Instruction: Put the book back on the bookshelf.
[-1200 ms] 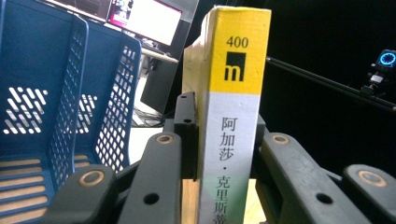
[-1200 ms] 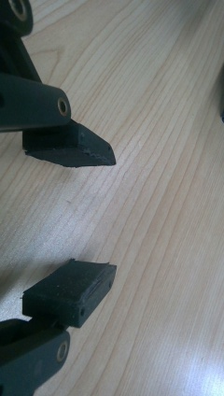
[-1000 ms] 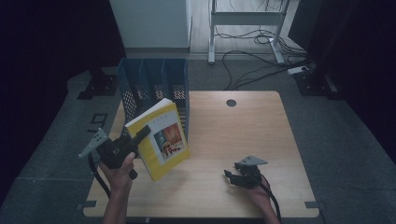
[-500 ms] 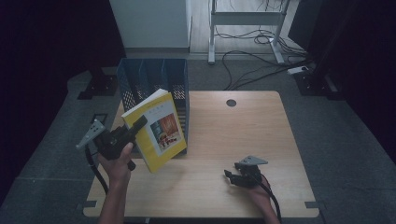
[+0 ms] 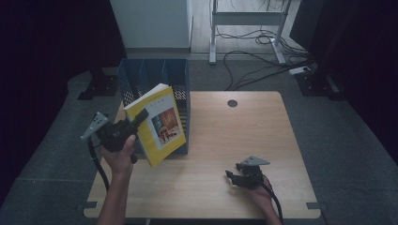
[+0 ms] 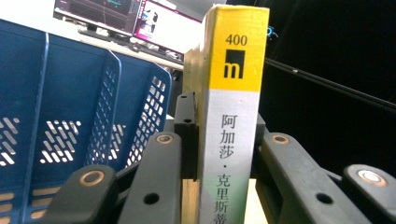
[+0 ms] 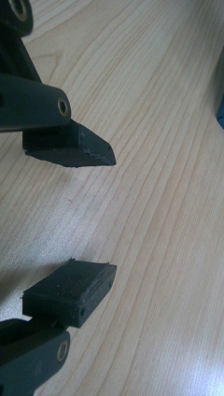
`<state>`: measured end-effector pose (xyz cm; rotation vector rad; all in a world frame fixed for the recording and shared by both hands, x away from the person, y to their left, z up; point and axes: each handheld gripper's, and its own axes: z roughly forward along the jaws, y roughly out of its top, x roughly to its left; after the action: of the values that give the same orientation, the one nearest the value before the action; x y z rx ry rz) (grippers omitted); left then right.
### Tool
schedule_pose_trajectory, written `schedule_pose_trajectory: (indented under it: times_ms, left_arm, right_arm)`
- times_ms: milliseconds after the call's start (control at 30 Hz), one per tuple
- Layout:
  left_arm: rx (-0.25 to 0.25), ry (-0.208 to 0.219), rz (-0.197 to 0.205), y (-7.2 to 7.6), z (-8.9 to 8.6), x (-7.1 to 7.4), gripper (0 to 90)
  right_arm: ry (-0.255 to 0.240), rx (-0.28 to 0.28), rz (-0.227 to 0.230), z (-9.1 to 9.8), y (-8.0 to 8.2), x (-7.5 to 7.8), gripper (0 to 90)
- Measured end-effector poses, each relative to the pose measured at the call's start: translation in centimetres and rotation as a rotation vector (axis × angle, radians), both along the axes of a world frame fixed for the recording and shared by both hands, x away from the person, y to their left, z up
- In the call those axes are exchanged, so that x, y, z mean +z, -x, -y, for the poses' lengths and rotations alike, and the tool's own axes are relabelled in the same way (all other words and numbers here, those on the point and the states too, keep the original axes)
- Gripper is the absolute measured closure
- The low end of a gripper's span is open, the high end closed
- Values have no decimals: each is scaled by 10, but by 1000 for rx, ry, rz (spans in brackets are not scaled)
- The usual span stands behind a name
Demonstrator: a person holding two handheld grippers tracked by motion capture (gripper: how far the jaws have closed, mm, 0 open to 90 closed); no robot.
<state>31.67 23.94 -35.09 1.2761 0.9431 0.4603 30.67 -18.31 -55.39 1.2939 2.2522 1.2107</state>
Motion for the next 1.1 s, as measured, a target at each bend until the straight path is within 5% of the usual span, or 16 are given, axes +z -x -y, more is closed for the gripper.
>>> schedule_pose_trajectory:
  times_ms: [1100]
  left_arm:
    - [71,-22,-12,-40,13,14,756]
  right_arm:
    - [-2,-5,0,0,0,0,404]
